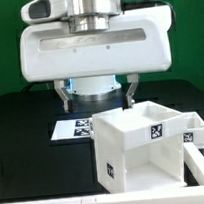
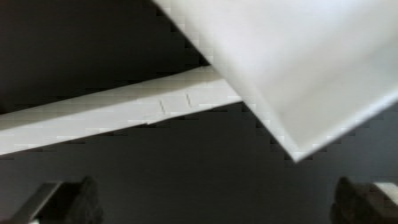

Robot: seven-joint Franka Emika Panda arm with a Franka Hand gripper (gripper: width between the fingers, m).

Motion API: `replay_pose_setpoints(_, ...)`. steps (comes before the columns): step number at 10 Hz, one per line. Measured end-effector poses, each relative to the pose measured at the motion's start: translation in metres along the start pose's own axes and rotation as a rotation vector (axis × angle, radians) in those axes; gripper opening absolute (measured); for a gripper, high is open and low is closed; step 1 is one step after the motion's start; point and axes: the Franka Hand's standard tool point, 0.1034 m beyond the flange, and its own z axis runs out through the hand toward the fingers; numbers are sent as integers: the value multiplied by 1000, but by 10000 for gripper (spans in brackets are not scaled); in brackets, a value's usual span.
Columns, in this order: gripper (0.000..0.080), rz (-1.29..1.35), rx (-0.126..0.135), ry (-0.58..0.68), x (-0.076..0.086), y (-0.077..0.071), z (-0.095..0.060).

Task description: Assemble drawer

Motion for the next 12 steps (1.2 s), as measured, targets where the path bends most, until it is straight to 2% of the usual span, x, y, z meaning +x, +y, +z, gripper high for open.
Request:
replay_pose_setpoints(2, 649, -87, -9, 1, 2, 4, -1)
replay_pose_setpoints(4, 649, -342, -58, -23, 1, 2, 5)
replay_pose_setpoints(5, 649, -360, -63, -45, -3, 1, 12)
replay_pose_setpoints(6, 649, -338, -57, -64, -8, 7, 16)
replay_pose_setpoints(7, 649, -326, -41, -162, -22, 14, 19)
replay_pose_setpoints(8, 649, -359, -26, -256, -24, 16, 15)
replay_pose_setpoints(10, 649, -426, -23, -299, -15, 18, 9)
replay_pose_setpoints(12, 649, -383, -24, -295, -22, 5, 16)
